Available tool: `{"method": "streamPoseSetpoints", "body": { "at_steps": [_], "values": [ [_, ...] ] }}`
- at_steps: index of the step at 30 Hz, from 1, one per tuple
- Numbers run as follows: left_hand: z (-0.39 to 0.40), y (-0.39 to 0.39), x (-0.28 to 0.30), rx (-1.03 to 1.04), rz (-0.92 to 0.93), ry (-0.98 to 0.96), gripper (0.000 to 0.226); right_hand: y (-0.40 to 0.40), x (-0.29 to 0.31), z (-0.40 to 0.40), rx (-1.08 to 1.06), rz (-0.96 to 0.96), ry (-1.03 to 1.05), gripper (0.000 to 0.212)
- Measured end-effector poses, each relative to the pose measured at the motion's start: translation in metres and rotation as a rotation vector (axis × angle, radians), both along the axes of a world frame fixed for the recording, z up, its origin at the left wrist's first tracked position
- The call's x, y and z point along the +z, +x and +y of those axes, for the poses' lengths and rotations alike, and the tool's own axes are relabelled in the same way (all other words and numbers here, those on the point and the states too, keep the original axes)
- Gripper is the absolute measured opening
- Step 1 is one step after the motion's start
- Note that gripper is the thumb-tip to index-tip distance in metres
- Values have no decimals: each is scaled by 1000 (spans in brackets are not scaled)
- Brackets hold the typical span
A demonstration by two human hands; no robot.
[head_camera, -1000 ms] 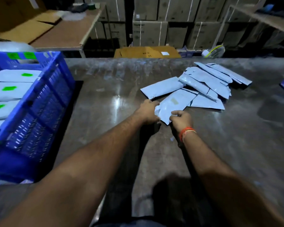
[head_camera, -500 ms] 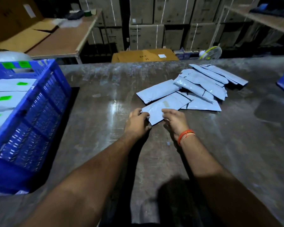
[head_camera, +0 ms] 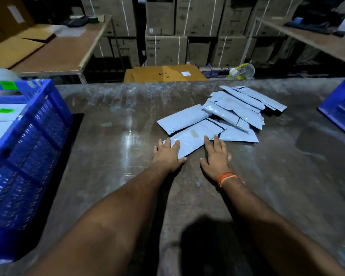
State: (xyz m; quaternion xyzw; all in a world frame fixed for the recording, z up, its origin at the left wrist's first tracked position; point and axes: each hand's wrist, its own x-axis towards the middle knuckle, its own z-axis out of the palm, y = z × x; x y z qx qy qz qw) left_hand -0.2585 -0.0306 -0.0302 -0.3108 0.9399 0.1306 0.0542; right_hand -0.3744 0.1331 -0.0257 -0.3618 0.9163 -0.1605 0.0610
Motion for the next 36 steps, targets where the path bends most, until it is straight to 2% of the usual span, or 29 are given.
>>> {"method": "streamPoseSetpoints", "body": {
  "at_steps": [3, 5, 7, 10, 13, 14, 16, 18, 20, 22, 26, 28, 31, 33, 36],
  "values": [
    [-3, -8, 3, -34, 120, -152, 39, -11, -3, 0, -30, -44, -50, 83],
    [-5, -7, 6, -50, 303, -127, 29, -18, -3, -2, -19, -21, -105, 83],
    [-8, 0, 17, -45, 492, 86, 24, -25, -1, -4, 4, 51, -193, 85],
    [-14, 17, 34, 23, 621, 383, 16, -33, 8, -8, 63, 201, -305, 88],
    [-12, 36, 53, 193, 830, 679, 17, -39, 18, -16, 55, 175, -449, 92],
    [-7, 41, 61, 277, 920, 811, 15, -40, 19, -19, 19, 96, -522, 93],
    [5, 53, 76, 445, 1060, 1039, 20, -37, 20, -25, -50, -248, -708, 93],
    [11, 67, 80, 520, 1121, 1180, 42, -25, 20, -27, -69, -692, -895, 84],
    [13, 83, 78, 533, 1174, 1265, 41, -10, 19, -26, -69, -983, -984, 70],
    [9, 101, 67, 546, 1185, 1267, 30, 12, 21, -20, -72, -1146, -965, 56],
    [6, 151, 45, 461, 880, 847, 53, 48, 17, 1, -25, -1193, -943, 27],
    [9, 176, 39, 371, 825, 737, 53, 66, 14, 14, -3, -1164, -902, 20],
    [21, 204, 32, 321, 777, 777, 35, 88, 11, 32, -7, -1153, -812, 20],
    [34, 215, 32, 359, 765, 826, 22, 101, 11, 42, -42, -1121, -796, 17],
    [43, 224, 32, 379, 796, 841, 17, 114, 9, 56, -63, -982, -766, 17]
  ]
}}
